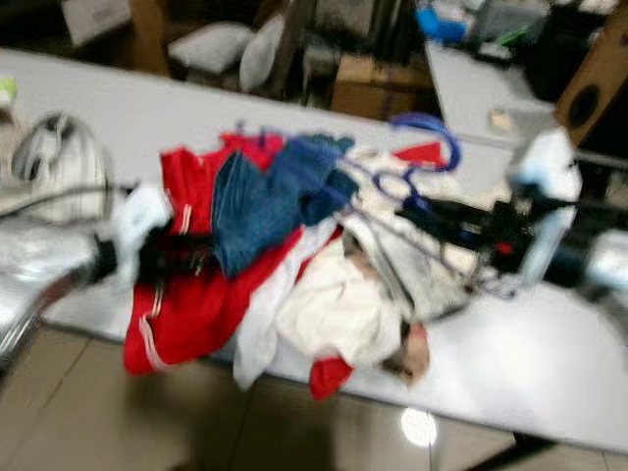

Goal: Hang hanger

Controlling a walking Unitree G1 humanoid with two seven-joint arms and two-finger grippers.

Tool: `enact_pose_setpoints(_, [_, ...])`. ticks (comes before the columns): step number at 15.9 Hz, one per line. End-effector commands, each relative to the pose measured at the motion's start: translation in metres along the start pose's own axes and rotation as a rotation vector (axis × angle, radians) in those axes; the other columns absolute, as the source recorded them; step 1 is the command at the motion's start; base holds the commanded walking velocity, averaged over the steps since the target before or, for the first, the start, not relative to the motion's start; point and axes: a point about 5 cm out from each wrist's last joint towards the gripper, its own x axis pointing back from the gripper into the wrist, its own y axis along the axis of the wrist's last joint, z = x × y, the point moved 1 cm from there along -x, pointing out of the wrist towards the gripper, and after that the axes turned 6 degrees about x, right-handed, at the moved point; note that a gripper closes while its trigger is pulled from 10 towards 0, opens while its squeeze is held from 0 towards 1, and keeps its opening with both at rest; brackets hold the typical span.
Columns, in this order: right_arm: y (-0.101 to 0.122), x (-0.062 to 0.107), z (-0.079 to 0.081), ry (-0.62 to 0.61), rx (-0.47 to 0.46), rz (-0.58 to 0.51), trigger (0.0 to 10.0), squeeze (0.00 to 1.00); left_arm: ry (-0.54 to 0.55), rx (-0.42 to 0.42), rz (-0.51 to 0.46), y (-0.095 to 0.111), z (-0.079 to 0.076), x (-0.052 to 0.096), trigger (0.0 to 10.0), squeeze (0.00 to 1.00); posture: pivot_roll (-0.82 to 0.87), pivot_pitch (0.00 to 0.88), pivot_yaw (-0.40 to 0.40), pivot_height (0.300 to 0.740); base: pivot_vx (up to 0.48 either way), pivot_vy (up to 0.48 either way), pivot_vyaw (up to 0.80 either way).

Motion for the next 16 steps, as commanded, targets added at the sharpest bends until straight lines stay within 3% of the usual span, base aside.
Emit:
enact_pose_setpoints(1, [-0.005,-0.007,-0.004,-0.074,-0.009,0.027,10.0,0.00,-0.018,-0.031,-0.060,0.020,-0.004,0.011,10.0,1.00,-0.03,0.000,-0.079,0.740,0.000,0.000,0.00])
enact_pose_setpoints(2, [-0.008,-0.011,-0.006,-0.125,-0.021,0.036,10.0,0.00,-0.004,-0.025,-0.088,0.026,-0.004,0.017,10.0,1.00,-0.02,0.000,-0.086,0.740,0.000,0.000,0.00])
enact_pose_setpoints(3, [-0.012,-0.020,-0.010,-0.252,-0.081,0.021,10.0,0.00,0.066,-0.010,-0.190,0.043,0.001,0.031,10.0,1.00,-0.01,0.000,-0.089,0.740,0.000,0.000,0.00])
enact_pose_setpoints(5, [-0.010,-0.030,-0.011,-0.382,-0.132,-0.008,10.0,0.00,0.137,0.014,-0.324,0.062,0.003,0.051,10.0,1.00,0.00,0.000,-0.092,0.740,0.000,0.000,0.00])
enact_pose_setpoints(7, [0.000,-0.043,-0.010,-0.524,-0.211,-0.076,10.0,0.00,0.320,0.084,-0.447,0.072,0.017,0.062,10.0,1.00,-0.01,0.000,-0.084,0.740,0.000,0.000,0.80])
enact_pose_setpoints(10, [-0.001,-0.051,-0.009,-0.674,-0.243,-0.053,10.0,0.00,0.548,0.186,-0.443,0.056,0.030,0.046,10.0,1.00,-0.02,0.000,-0.069,0.740,0.000,0.000,0.80])
enact_pose_setpoints(12, [-0.005,-0.057,0.000,-0.692,-0.271,-0.018,10.0,0.00,0.577,0.258,-0.411,0.045,0.016,0.020,10.0,1.00,-0.02,0.000,-0.069,0.740,0.000,0.000,0.80])
enact_pose_setpoints(14, [-0.007,-0.064,0.011,-0.705,-0.258,-0.002,10.0,0.00,0.593,0.237,-0.458,0.044,0.001,0.006,10.0,1.00,-0.02,0.000,-0.057,0.740,0.000,0.000,0.80])
enact_pose_setpoints(16, [-0.007,-0.068,0.020,-0.737,-0.326,-0.012,10.0,0.00,0.686,0.234,-0.405,0.037,-0.002,-0.010,10.0,1.00,-0.02,0.000,-0.042,0.740,0.000,0.000,0.80])
